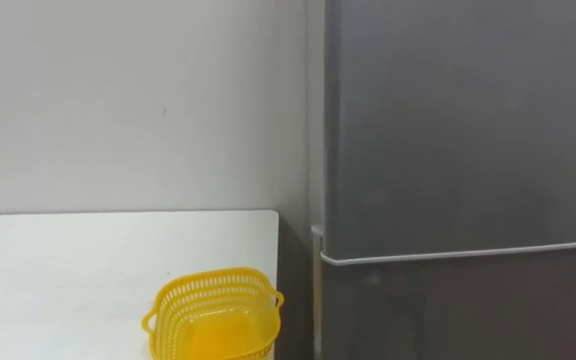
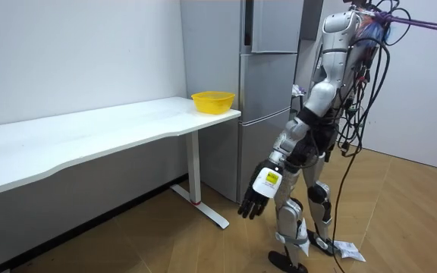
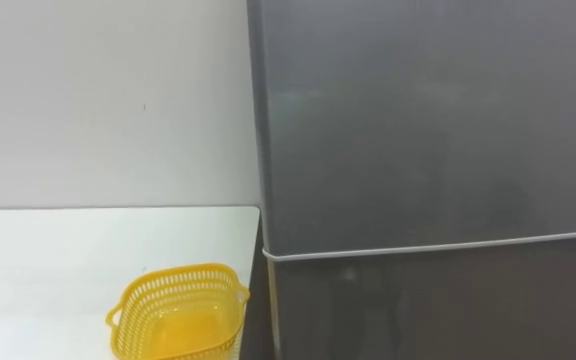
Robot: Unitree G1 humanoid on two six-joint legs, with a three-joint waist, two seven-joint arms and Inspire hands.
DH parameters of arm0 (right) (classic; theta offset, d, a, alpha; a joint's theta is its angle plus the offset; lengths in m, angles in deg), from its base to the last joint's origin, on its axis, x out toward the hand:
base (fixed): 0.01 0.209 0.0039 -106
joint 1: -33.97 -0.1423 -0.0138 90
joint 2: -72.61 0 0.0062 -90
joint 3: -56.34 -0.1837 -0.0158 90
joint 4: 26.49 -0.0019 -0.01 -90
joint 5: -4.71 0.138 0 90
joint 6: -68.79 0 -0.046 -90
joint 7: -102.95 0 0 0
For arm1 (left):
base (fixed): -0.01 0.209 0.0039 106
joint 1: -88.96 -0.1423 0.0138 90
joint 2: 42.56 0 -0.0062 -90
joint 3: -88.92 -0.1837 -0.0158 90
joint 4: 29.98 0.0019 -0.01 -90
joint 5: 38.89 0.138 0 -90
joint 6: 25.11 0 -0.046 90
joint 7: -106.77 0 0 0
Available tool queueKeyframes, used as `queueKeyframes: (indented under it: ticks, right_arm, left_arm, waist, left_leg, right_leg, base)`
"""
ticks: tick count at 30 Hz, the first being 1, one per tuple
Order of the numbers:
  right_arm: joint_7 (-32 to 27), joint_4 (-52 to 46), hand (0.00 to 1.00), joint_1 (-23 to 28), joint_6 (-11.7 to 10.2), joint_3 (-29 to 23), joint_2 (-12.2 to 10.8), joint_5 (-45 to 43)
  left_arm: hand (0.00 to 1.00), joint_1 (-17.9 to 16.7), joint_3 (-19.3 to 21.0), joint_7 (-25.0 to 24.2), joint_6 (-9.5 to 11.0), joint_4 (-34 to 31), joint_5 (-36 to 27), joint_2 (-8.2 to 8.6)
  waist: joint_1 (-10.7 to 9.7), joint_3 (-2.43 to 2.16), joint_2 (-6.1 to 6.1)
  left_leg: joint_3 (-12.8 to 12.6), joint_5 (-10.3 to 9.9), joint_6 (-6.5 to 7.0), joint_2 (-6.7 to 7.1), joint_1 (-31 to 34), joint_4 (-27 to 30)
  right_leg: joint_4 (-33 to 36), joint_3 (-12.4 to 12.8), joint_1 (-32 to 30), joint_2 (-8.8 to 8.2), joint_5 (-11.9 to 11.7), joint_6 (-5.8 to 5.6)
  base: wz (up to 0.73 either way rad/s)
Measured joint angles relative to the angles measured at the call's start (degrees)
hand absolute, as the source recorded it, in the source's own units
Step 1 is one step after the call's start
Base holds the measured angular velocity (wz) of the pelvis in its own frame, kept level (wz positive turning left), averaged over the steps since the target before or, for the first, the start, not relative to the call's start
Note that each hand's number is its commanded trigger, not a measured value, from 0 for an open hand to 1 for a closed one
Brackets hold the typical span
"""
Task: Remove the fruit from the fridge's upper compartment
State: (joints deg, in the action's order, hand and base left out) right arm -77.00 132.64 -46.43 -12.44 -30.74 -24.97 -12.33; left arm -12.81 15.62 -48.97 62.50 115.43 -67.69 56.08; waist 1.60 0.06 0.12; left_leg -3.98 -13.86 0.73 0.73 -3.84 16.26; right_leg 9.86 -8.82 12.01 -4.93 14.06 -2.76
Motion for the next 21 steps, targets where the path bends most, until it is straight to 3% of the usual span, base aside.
queueKeyframes:
  ticks: [6, 11, 17, 21]
  right_arm:
    - [-0.7, -2.0, 0.00, 0.3, -0.3, -1.1, 0.3, -1.2]
    - [-2.0, -3.1, 0.00, 0.6, -2.9, -1.9, 0.4, -1.2]
    - [-2.4, -3.2, 0.00, 0.9, -4.9, -2.1, 0.4, -2.0]
    - [-2.3, -2.6, 0.00, 1.2, -6.7, -2.0, 0.4, -2.3]
  left_arm:
    - [0.00, -0.1, 3.0, 9.1, 3.1, -11.5, -2.8, 0.02]
    - [0.00, -0.3, 2.6, 17.9, 9.0, -27.4, -3.2, 0.21]
    - [0.00, -0.4, 3.3, 22.3, 13.7, -43.2, -2.0, 0.09]
    - [0.00, -0.3, 3.3, 22.7, 15.3, -52.4, 0.4, -0.25]
  waist:
    - [0.9, -0.33, -0.70]
    - [1.6, -0.52, -0.94]
    - [1.8, -0.51, -0.76]
    - [1.8, -0.42, -0.65]
  left_leg:
    - [0.1, 0.0, 0.00, 0.02, 0.1, 0.0]
    - [0.3, 0.0, 0.00, -0.02, 0.4, 0.0]
    - [0.3, 0.1, -0.08, 0.01, -0.6, -0.7]
    - [0.7, 0.1, -0.08, 0.03, -0.5, -0.6]
  right_leg:
    - [0.0, -0.2, -0.1, 0.01, 0.0, 0.00]
    - [0.8, -0.9, -0.5, -0.04, 0.0, 0.00]
    - [0.8, -1.1, 0.0, -0.07, 0.0, 0.00]
    - [0.7, -1.5, 0.0, -0.05, 0.0, 0.00]
  base:
    - [0.01]
    - [-0.01]
    - [-0.04]
    - [0.00]
